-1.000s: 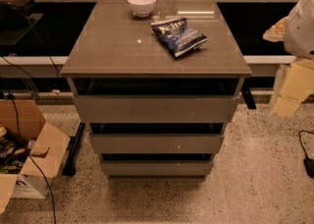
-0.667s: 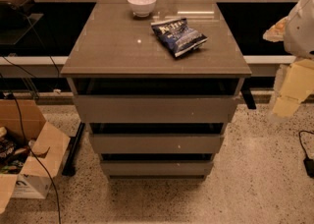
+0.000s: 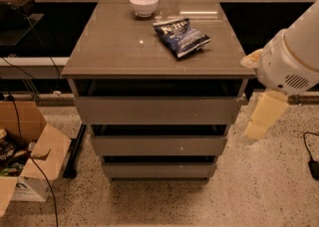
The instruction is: Open bottom drawer
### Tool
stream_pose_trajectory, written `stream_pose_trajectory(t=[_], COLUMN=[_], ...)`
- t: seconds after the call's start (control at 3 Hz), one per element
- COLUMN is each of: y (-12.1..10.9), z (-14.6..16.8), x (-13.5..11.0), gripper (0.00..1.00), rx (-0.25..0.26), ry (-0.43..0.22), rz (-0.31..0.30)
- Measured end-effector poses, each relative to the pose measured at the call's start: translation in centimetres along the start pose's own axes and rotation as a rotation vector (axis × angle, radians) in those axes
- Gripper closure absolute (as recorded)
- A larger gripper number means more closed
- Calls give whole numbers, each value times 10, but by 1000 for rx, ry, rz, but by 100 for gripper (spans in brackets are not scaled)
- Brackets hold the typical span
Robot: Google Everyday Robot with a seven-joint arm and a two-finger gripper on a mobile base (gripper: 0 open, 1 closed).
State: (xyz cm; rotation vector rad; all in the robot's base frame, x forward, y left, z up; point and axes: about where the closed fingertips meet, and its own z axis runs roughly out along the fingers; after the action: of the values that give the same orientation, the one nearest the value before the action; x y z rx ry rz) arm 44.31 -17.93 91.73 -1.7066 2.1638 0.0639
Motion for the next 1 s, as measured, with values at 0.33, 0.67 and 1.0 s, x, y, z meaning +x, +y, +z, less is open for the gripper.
stream_pose_trajectory(t=[0.33,0.67,1.0], y=[11,13,14], z=[47,102,106], x=[2,7,6], gripper=[0,0,0], rx=[-33,-97,-104], ry=[-94,-189,-185], rz=[21,43,45])
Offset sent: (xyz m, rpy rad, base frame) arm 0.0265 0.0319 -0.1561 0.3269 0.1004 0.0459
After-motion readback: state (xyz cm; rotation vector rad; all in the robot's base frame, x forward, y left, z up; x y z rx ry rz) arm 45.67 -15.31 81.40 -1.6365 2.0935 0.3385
